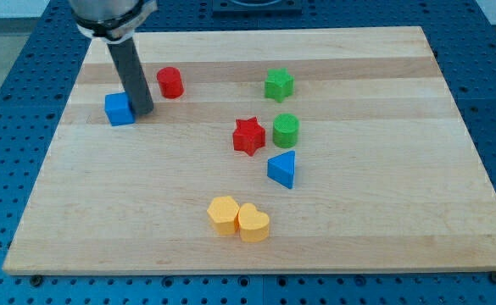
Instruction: Move the red circle slightly up and bit a left
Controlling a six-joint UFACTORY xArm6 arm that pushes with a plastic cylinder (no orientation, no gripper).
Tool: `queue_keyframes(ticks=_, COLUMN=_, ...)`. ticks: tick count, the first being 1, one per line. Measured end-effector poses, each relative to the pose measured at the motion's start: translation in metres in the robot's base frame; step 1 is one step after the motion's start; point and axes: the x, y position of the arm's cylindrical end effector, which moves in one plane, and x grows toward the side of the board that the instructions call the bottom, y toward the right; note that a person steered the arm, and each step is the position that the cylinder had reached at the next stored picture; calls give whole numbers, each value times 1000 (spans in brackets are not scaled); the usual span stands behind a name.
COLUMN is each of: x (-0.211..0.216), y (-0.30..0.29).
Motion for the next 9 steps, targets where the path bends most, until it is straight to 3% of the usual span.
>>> queue_keyframes(ticks=6, x=-18, y=32)
queue_keyframes(ticks=7, x=11, y=38)
queue_keyframes(ticks=8, x=-46, y=51)
queue_keyframes(ticks=9, x=-47, y=43)
